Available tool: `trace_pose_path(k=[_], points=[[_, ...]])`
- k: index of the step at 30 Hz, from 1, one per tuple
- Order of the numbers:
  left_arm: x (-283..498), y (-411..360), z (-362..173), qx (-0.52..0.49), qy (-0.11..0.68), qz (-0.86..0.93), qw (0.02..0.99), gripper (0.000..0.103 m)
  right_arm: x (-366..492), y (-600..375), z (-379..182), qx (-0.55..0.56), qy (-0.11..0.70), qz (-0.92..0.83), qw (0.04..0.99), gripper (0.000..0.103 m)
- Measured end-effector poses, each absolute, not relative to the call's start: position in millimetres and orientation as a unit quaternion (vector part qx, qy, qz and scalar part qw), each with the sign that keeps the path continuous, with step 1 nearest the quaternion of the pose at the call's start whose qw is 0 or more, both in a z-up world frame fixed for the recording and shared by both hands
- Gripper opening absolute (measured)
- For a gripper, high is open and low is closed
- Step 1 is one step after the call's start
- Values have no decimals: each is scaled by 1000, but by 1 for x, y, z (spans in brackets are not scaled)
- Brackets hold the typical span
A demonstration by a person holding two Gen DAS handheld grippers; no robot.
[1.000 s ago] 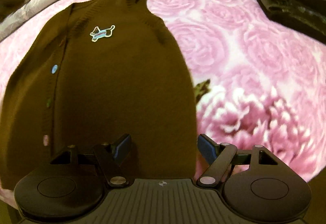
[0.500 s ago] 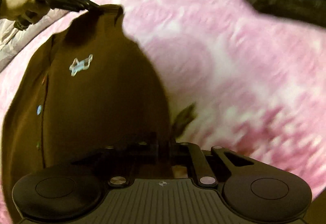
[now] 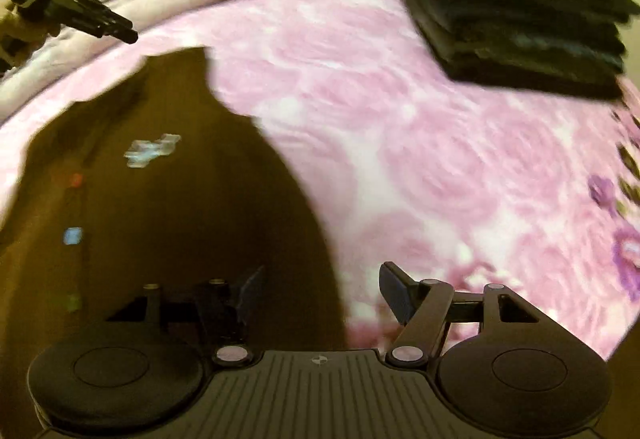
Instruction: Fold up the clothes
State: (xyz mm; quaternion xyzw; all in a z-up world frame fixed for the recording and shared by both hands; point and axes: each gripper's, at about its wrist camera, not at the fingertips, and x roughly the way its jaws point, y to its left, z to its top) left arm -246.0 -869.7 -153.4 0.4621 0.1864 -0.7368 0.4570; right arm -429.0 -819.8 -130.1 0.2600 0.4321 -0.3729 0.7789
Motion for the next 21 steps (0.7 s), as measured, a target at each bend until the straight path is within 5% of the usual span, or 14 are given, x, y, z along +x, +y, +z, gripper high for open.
trace_pose_path(k=[6,13,17,21], points=[[-153,-759,-126,443,242,-679,533,31,-372,-759,-117,279,416,-255,827,66],[-141,-601,-173,412,347,-664,518,31,-329,-662,-141,302,440,-179,827,66],[-162,-548,-215,467,335,-665,477,32,-325,-625,-165,291,493,-205,794,66],[-161,-519,-199,467,295,-681,480,31,-324,-582,-142,248,505,-230,794,66]])
